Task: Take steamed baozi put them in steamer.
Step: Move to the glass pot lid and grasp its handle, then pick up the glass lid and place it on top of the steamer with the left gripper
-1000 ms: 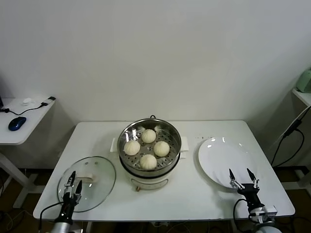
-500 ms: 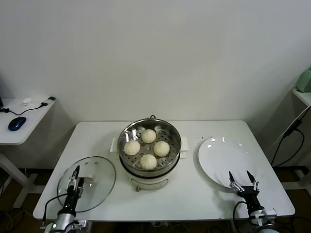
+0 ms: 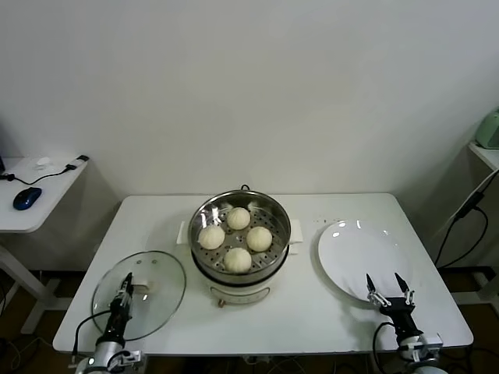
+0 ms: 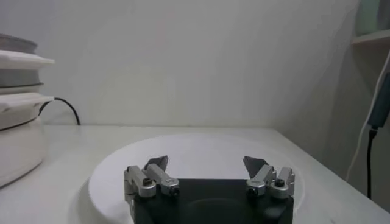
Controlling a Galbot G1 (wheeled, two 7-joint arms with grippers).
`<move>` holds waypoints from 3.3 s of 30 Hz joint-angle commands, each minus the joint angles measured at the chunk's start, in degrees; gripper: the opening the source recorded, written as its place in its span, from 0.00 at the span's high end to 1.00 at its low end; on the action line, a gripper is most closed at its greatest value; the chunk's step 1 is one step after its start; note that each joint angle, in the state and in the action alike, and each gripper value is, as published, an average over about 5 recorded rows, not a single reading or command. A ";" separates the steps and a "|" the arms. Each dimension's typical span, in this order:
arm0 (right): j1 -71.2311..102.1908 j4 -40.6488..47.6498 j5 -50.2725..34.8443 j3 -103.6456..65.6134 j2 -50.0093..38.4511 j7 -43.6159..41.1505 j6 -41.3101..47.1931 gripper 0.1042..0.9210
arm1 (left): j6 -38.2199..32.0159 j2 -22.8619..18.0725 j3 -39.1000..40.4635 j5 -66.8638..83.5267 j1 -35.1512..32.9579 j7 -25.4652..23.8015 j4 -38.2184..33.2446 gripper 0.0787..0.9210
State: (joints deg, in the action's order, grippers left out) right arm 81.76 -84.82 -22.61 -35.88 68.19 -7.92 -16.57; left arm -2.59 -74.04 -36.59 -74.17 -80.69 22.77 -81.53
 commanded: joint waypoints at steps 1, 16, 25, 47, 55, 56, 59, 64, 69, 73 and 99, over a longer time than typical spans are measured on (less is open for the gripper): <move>0.26 -0.64 -0.04 -0.07 0.04 -0.09 0.18 0.12 | 0.36 -0.02 0.09 0.33 0.46 -0.76 0.02 0.81; 0.64 -2.65 5.01 -0.96 1.45 3.57 2.35 0.12 | 6.99 4.68 -5.35 10.03 -6.02 -17.64 -26.93 0.93; 1.15 -3.81 6.40 -1.04 1.64 5.38 3.06 0.12 | 18.25 8.72 -5.78 13.44 -2.38 -30.97 -43.34 0.93; 2.62 -3.60 6.48 -0.57 1.51 5.28 0.80 0.12 | 35.41 -14.40 36.67 -17.34 15.62 -38.58 -37.09 0.93; 3.31 -2.90 6.39 -0.61 1.48 5.37 -0.35 0.12 | 35.88 -20.76 39.13 -21.82 16.48 -37.25 -29.21 0.93; 3.37 -2.82 6.38 -0.62 1.48 5.41 -0.49 0.12 | 35.92 -20.93 39.22 -22.16 16.54 -37.06 -28.30 0.93; 3.58 -2.73 6.37 -0.72 1.47 5.59 -0.85 0.12 | 36.21 -20.96 39.28 -22.87 16.89 -36.66 -26.08 0.93; 3.61 -2.59 6.37 -0.97 1.49 5.97 -1.29 0.12 | 36.47 -20.96 38.45 -24.00 17.72 -36.48 -23.13 0.93; 3.34 -2.41 6.56 -0.97 1.81 6.43 -1.64 0.12 | 36.98 -20.96 37.25 -25.08 17.87 -36.65 -20.95 0.93; 3.13 -2.31 6.76 -0.90 2.14 6.67 -2.08 0.12 | 37.08 -20.96 36.77 -25.41 18.06 -36.57 -20.18 0.93; 2.17 -2.85 9.13 -0.22 2.78 6.08 -2.42 0.12 | 35.88 -20.96 35.10 -24.43 17.49 -37.45 -21.26 0.74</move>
State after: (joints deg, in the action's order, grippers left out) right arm 83.96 -87.49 -13.84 -36.13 70.92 -1.63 -19.06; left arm 33.34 -92.20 -1.33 -98.60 -63.27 -14.49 -103.11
